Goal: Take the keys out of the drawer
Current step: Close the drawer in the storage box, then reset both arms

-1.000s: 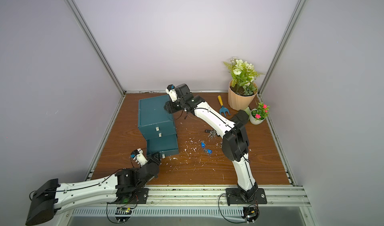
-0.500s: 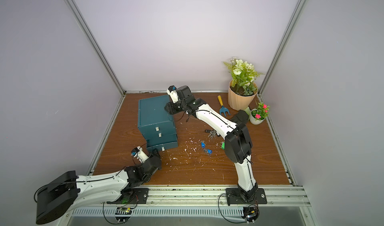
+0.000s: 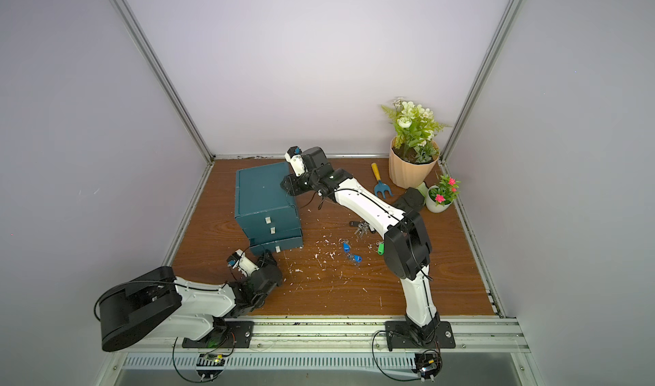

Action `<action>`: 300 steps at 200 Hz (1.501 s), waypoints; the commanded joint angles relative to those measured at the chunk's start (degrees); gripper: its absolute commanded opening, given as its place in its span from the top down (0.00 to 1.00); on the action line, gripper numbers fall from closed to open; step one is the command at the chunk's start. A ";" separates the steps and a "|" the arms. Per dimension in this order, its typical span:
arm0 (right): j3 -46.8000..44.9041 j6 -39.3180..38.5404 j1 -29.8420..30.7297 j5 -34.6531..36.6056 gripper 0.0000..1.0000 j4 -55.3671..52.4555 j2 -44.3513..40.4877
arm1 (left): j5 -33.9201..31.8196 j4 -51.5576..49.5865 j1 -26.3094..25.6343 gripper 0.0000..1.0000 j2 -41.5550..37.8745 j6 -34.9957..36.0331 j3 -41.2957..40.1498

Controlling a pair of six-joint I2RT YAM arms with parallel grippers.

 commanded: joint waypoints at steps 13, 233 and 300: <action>-2.60 -0.08 1.24 -2.03 0.50 -7.11 -0.29 | 3.76 10.99 5.32 0.52 3.25 6.61 -0.50; -12.11 -5.71 -10.67 23.52 0.40 -4.85 -22.53 | -5.39 -50.44 14.01 0.25 -18.88 62.71 38.11; -65.72 -15.61 -23.48 32.31 0.38 26.83 -46.14 | 16.43 -4.53 39.80 0.23 -31.67 87.53 7.40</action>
